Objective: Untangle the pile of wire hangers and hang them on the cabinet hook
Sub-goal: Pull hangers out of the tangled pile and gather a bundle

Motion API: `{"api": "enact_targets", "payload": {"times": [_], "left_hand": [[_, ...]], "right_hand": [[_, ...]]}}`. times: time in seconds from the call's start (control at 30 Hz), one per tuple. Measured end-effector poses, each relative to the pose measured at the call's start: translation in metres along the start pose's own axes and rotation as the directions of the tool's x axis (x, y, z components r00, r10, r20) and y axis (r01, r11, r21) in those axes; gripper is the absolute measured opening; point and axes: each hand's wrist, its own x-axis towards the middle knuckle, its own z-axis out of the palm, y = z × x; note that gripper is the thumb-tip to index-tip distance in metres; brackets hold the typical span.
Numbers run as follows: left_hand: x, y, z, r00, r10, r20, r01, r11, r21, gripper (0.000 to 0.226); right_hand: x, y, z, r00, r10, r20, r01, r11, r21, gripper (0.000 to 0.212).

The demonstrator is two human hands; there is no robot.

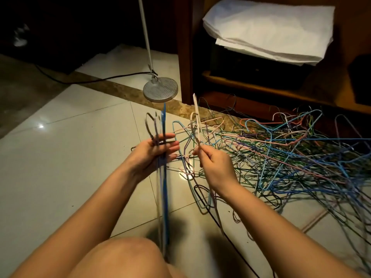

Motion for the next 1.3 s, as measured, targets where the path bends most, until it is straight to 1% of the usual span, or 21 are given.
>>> {"api": "enact_targets", "payload": {"times": [0.03, 0.13, 0.17, 0.23, 0.33, 0.37, 0.47, 0.53, 0.63, 0.73, 0.83, 0.87, 0.93, 0.97, 1.0, 1.03, 1.1, 1.13, 1.2, 1.23, 1.3], "left_hand": [[0.003, -0.004, 0.005, 1.0, 0.002, 0.028, -0.001, 0.999, -0.034, 0.028], [0.01, -0.016, 0.016, 0.993, 0.023, 0.113, -0.003, 0.985, -0.175, 0.059], [0.012, -0.02, 0.019, 0.992, 0.032, 0.124, -0.004, 0.975, -0.222, 0.062], [0.017, -0.026, 0.022, 0.993, 0.044, 0.114, -0.01, 0.96, -0.281, 0.061], [0.016, -0.031, 0.03, 0.994, 0.055, 0.09, -0.025, 0.951, -0.307, 0.064], [0.015, -0.033, 0.032, 0.994, 0.051, 0.095, -0.019, 0.949, -0.313, 0.062], [0.01, -0.031, 0.042, 0.999, 0.012, 0.051, 0.005, 0.946, -0.325, 0.041], [0.01, -0.03, 0.046, 0.999, -0.026, 0.019, 0.031, 0.937, -0.349, 0.035], [0.011, -0.03, 0.047, 0.998, -0.05, 0.029, 0.057, 0.915, -0.4, 0.029], [0.01, -0.032, 0.05, 0.997, -0.054, 0.057, 0.071, 0.931, -0.358, 0.025], [0.007, -0.032, 0.056, 0.994, -0.032, 0.105, 0.064, 0.945, -0.322, 0.023], [0.007, -0.032, 0.057, 0.99, -0.018, 0.142, 0.063, 0.944, -0.323, 0.029], [0.007, -0.032, 0.057, 0.972, -0.005, 0.237, 0.079, 0.95, -0.301, 0.053], [0.007, -0.033, 0.059, 0.96, -0.009, 0.279, 0.089, 0.957, -0.275, 0.06], [0.007, -0.035, 0.062, 0.95, -0.012, 0.312, 0.091, 0.967, -0.239, 0.062], [0.007, -0.037, 0.064, 0.948, -0.016, 0.319, 0.083, 0.977, -0.197, 0.06], [0.006, -0.037, 0.07, 0.958, -0.019, 0.286, 0.054, 0.992, -0.114, 0.053], [0.005, -0.037, 0.073, 0.961, -0.005, 0.276, 0.032, 0.995, -0.094, 0.05], [0.006, -0.039, 0.076, 0.961, 0.032, 0.276, 0.0, 0.994, -0.114, 0.05], [0.006, -0.039, 0.077, 0.964, 0.037, 0.263, -0.006, 0.993, -0.119, 0.042], [0.004, -0.039, 0.08, 0.975, 0.023, 0.222, -0.011, 0.998, -0.055, 0.018]], "right_hand": [[-0.002, 0.001, 0.0, 1.0, -0.001, 0.005, 0.001, 1.0, -0.02, 0.024], [-0.005, 0.002, 0.0, 1.0, -0.015, -0.004, 0.014, 0.999, -0.032, 0.024], [-0.006, 0.001, -0.001, 1.0, -0.028, -0.003, 0.028, 0.999, -0.04, 0.023], [-0.006, 0.0, -0.003, 0.998, -0.051, 0.035, 0.054, 0.996, -0.075, 0.021], [-0.005, 0.001, -0.004, 0.994, -0.029, 0.102, 0.037, 0.997, -0.072, 0.014], [-0.004, 0.001, -0.005, 0.994, -0.029, 0.105, 0.036, 0.997, -0.061, 0.012], [-0.006, 0.001, -0.003, 0.996, -0.047, 0.081, 0.053, 0.997, -0.063, 0.009], [-0.007, 0.003, -0.003, 0.998, -0.051, 0.038, 0.053, 0.997, -0.055, 0.008], [-0.008, 0.003, -0.003, 0.999, -0.04, -0.013, 0.04, 0.999, 0.009, 0.009], [-0.007, 0.001, -0.001, 0.998, -0.038, -0.047, 0.039, 0.999, 0.018, 0.009], [-0.008, 0.0, -0.003, 0.998, -0.047, -0.028, 0.045, 0.997, -0.068, 0.01], [-0.008, -0.001, -0.006, 0.999, -0.038, -0.023, 0.036, 0.994, -0.102, 0.012], [-0.007, -0.001, -0.013, 0.999, 0.01, -0.041, -0.015, 0.992, -0.122, 0.015], [-0.007, -0.002, -0.018, 0.998, 0.038, -0.058, -0.045, 0.991, -0.122, 0.017], [-0.007, -0.003, -0.022, 0.996, 0.055, -0.069, -0.064, 0.989, -0.131, 0.018], [-0.007, -0.003, -0.025, 0.996, 0.052, -0.067, -0.061, 0.986, -0.152, 0.019], [-0.009, -0.002, -0.027, 0.999, -0.008, -0.037, 0.0, 0.976, -0.22, 0.019], [-0.011, -0.001, -0.028, 0.999, -0.044, -0.016, 0.039, 0.97, -0.24, 0.019], [-0.011, 0.001, -0.031, 0.996, -0.089, 0.018, 0.091, 0.963, -0.253, 0.02], [-0.01, 0.003, -0.033, 0.994, -0.103, 0.032, 0.108, 0.959, -0.263, 0.02], [-0.008, 0.005, -0.038, 0.99, -0.131, 0.059, 0.143, 0.945, -0.296, 0.019]]}}
